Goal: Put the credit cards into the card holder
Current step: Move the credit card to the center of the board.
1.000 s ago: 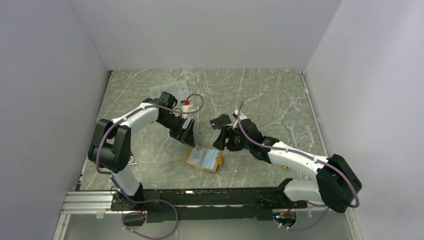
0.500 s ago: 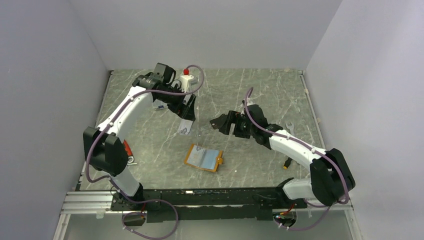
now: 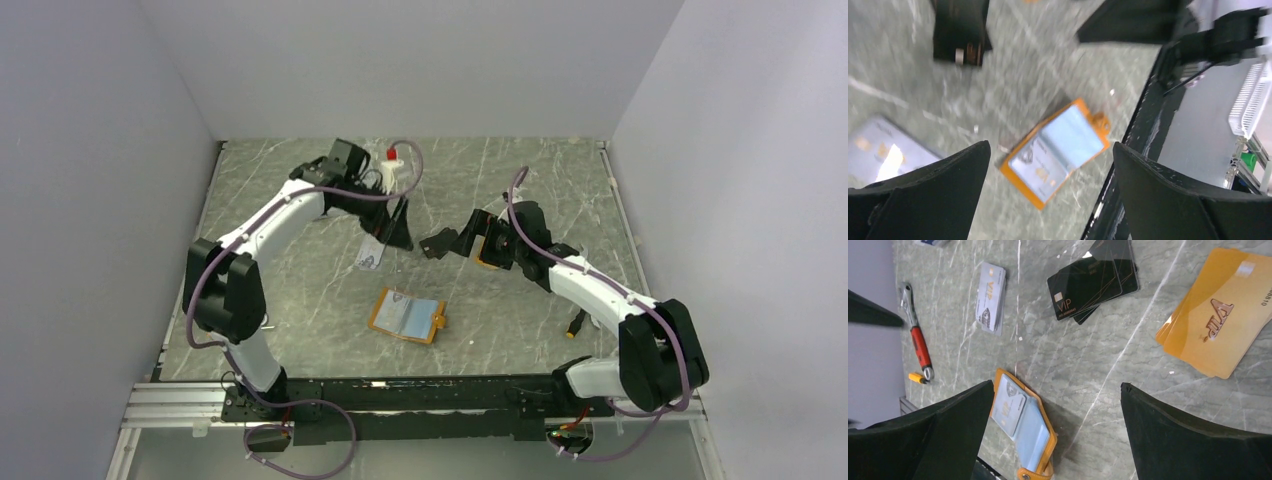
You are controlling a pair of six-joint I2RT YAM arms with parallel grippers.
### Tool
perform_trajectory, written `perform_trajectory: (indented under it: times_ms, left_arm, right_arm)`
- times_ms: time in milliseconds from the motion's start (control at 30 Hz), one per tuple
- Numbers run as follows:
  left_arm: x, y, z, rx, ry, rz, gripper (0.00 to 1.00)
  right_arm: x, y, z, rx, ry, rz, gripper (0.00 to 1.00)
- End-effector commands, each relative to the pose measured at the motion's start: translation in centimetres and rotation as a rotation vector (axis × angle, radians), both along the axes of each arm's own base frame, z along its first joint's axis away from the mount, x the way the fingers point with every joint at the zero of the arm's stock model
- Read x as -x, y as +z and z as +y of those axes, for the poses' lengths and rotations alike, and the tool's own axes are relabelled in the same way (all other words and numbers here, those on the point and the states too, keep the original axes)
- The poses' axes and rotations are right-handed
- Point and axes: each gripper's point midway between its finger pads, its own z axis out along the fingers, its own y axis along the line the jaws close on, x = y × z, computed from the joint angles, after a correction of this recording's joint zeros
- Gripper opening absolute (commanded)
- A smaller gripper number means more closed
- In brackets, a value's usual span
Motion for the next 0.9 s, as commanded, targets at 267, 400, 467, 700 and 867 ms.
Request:
perform_trajectory:
  times_ms: [267,400,467,700,867]
  left_arm:
    - [-4.9,8.8,-0.6,-0.001,0.167,-0.301,1.0]
    - [-5.8,6.4,1.0,0.008,0.243,-0.224,0.99]
    - [-5.5,5.0,0.7,0.079,0.199,-0.141,0.99]
    - [-10.4,0.0,0.9,-0.105,0.335,-0.245,0.94]
    - [-11.3,-4.4,-1.9,-0.108,0.31,-0.159,0.85]
  right_arm:
    - [-2.6,0.8,0.7,-0.108,0.008,-0.02,1.0]
    - [-3.5,0.4,-0.4,-0.07,-0.057,-0.047,1.0]
    - [-4.2,0.8,-0.4,-0.061,-0.063,-0.061,1.0]
    - [-7.1,-0.8,0.5,-0.052,-0.071,-0.013,0.94]
    - [-9.9,-2.0,1.3,-0.063,-0.081,0.007,0.9]
